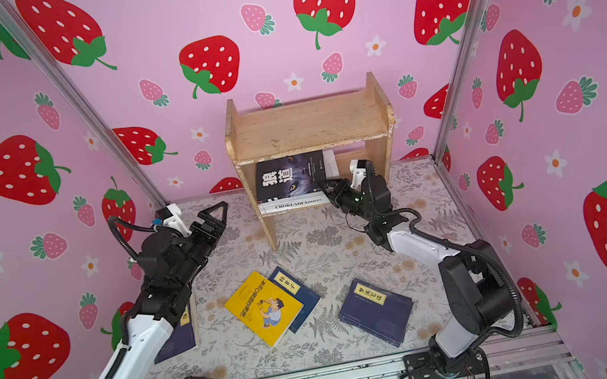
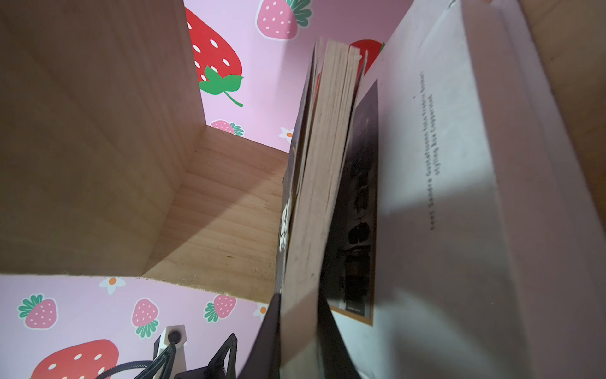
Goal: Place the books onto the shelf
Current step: 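Slide the wolf-cover book onto the white book on the lower tier, then push the wolf-cover book into the shelf with the right gripper while the left holds back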
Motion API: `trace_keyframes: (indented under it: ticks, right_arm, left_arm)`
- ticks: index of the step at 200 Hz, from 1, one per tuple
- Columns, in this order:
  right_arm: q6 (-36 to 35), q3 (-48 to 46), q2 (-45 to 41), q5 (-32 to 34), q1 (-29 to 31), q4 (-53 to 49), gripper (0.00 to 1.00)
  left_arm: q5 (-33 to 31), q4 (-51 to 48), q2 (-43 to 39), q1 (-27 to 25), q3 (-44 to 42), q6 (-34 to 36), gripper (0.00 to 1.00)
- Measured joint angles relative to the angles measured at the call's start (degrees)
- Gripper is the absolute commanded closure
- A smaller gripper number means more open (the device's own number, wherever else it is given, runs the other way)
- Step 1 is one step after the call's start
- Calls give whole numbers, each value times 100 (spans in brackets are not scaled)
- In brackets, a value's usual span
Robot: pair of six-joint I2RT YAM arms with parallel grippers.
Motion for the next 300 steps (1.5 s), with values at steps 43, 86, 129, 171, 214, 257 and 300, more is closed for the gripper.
trace_keyframes:
  ticks: [43,86,129,171,214,257,300]
  right_arm:
    - [0,2,0,-55,-11,-42,95]
    - [-2,2,0,-114,-33,-59,95]
    - [-4,2,-7,-192,-59,-103,95]
    - [-4,4,-11,-356,-125,-133,95]
    - [-11,66,-17,-450,-133,-205,94]
    - [-177,223,-17,-365,-96,-442,90]
    - [-428,369,-48,-201,-50,-789,80]
  left_arm:
    - [7,-11,9,24,0,-15,13]
    - [9,-11,52,24,-2,-50,13]
    - [52,-9,72,24,-2,-92,13]
    - [50,-9,72,24,-15,-98,13]
    - [66,31,146,24,-28,-164,13]
    - [146,70,229,24,-87,-208,13]
    - [144,72,227,31,-96,-221,13]
